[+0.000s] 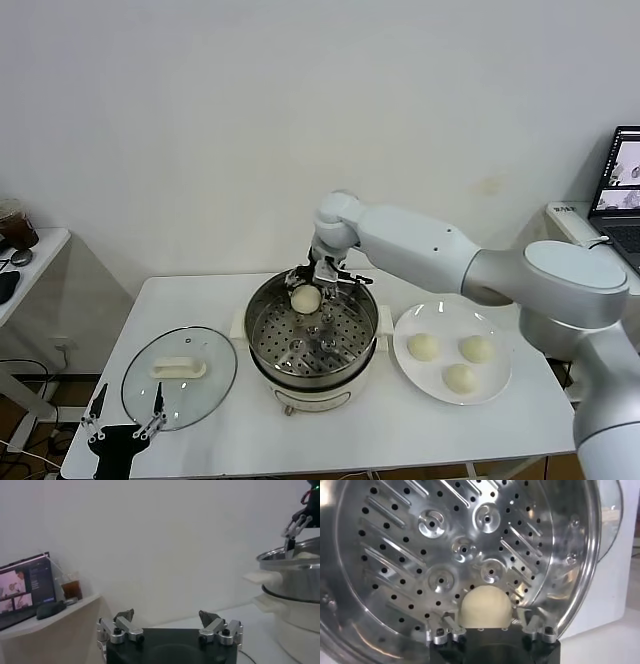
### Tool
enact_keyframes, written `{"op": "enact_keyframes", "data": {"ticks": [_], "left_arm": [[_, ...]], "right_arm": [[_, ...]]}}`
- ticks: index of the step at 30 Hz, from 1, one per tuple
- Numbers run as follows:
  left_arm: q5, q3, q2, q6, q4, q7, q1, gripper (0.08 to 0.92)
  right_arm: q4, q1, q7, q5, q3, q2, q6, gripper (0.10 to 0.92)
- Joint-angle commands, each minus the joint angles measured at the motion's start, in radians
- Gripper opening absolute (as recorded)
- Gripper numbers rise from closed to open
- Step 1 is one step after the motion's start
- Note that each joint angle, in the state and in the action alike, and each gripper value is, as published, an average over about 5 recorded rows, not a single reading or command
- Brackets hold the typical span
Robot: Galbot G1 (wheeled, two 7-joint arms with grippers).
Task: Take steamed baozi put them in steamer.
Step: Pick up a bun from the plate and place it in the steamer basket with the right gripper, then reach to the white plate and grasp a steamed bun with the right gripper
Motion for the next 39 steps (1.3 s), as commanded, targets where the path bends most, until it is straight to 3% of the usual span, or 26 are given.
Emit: {"op": "enact_keyframes", "data": {"ticks": [1, 4, 7, 20, 27, 39], "left_arm": [[-0.003, -0.002, 0.003, 0.000, -0.003, 0.000, 0.000, 0.823], [-0.005, -0.005, 0.008, 0.000, -0.003, 0.000, -0.001, 0.823], [-0.007, -0.007, 0.013, -0.001, -0.002, 0.000, -0.005, 0.823], [0.012, -0.013, 0.018, -0.013, 0.007, 0.005, -0.010, 0.823], [0.022, -0.010, 0.012, -0.014, 0.008, 0.008, -0.016, 0.823], [0.028, -0.017, 0.009, -0.016, 0.017, 0.010, -0.012, 0.823]], "right_arm": [[0.326, 0.195, -0.076, 0.452, -0.048, -0.245, -0.475, 0.815], [0.416, 0.240, -0.105, 0.549, -0.062, -0.359, -0.689, 0.822], [0.442, 0.260, -0.143, 0.550, -0.067, -0.447, -0.792, 0.823], [0.405, 0.019, -0.195, 0.409, -0.001, -0.726, -0.842, 0.823], [0.336, -0.200, -0.176, 0.297, 0.139, -0.723, -0.807, 0.823], [0.202, -0.398, -0.119, 0.199, 0.270, -0.579, -0.781, 0.823]]}}
